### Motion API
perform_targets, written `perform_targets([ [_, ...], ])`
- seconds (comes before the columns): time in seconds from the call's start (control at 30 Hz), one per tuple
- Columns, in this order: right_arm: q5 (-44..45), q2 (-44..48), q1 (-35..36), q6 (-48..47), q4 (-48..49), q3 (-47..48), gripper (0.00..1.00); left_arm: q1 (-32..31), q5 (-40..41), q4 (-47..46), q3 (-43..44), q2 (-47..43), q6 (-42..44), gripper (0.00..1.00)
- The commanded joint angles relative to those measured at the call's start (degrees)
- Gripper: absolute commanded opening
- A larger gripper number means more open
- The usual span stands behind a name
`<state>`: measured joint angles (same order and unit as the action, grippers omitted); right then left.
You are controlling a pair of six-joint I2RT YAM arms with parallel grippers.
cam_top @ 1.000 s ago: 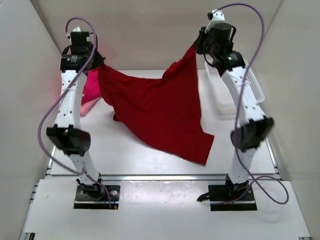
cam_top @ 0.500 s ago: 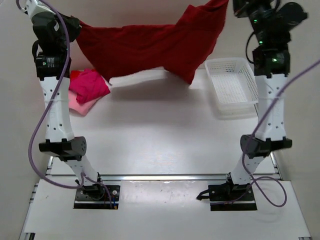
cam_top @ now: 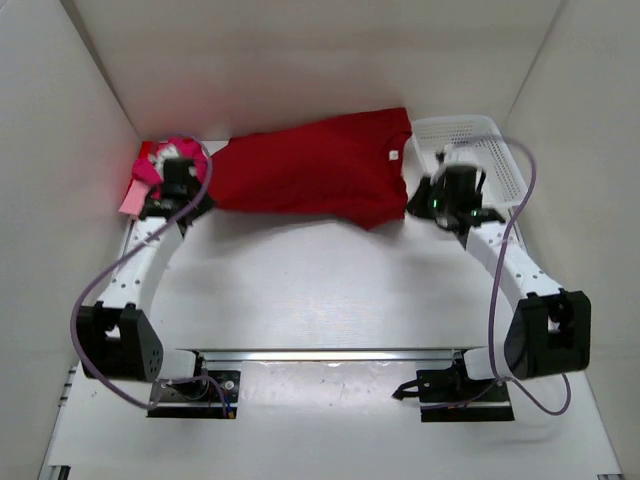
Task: Fold and stack the t-shirts
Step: Flatten out the crumpled T-shirt at the center of the board, then fold the flattened T-shirt at the center of the board.
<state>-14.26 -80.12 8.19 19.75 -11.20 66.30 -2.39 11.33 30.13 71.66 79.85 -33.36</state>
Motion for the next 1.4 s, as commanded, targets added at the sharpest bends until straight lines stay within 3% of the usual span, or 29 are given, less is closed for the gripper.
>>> perform_targets([
  [0.0, 0.6, 13.2, 1.7, 0.0, -0.1, -13.1, 0.00, -6.2, 6.8, 2.2, -9.7, -12.7, 4.7, 0.00],
  [0.13, -1.1, 21.8, 2.7, 2.0, -4.5, -26.8, 0.00, -9.7, 9.5, 6.5, -20.4, -20.4, 5.8, 0.00],
  [0.3, -3.4, 30.9, 2.3, 2.4, -11.6, -37.5, 0.00, -10.2, 8.9, 11.7, -33.8, -30.8, 3.7, 0.00],
  [0.37, -2.0, 35.9, 4.7, 4.3, -15.1, -39.1, 0.00, -9.7, 6.5, 11.0, -32.4, -33.2, 6.3, 0.03],
  [0.5, -0.1, 35.4, 6.9, 6.2, -24.1, -34.3, 0.00, -12.2, 11.3, 20.7, -26.0, -29.7, 6.3, 0.00],
  [0.67, -2.0, 47.1, -0.5, 6.6, -36.7, -30.4, 0.00, -12.2, 12.5, 27.6, -20.3, -30.4, 5.5, 0.00],
  [0.8, -0.2, 50.8, -2.0, 5.1, -47.1, -26.6, 0.00, -12.6, 12.0, 29.3, -19.8, -29.7, 4.6, 0.00],
  [0.97, 4.5, 53.7, 1.7, 9.0, -53.9, -21.6, 0.00, -12.5, 10.2, 30.9, -21.5, -28.4, 3.6, 0.00],
  [1.17, 14.2, 53.8, 14.6, 19.4, -53.9, -19.9, 0.00, -12.5, 9.9, 32.4, -21.3, -28.0, 3.3, 0.00],
  [1.3, 25.6, 44.7, 26.4, 22.5, -47.4, -16.1, 0.00, -11.2, 8.5, 30.5, -20.1, -25.6, 2.8, 0.00],
  [1.37, 26.6, 37.1, 25.5, 17.4, -41.1, -14.2, 0.00, -10.9, 8.1, 29.3, -17.4, -23.3, 2.5, 0.00],
])
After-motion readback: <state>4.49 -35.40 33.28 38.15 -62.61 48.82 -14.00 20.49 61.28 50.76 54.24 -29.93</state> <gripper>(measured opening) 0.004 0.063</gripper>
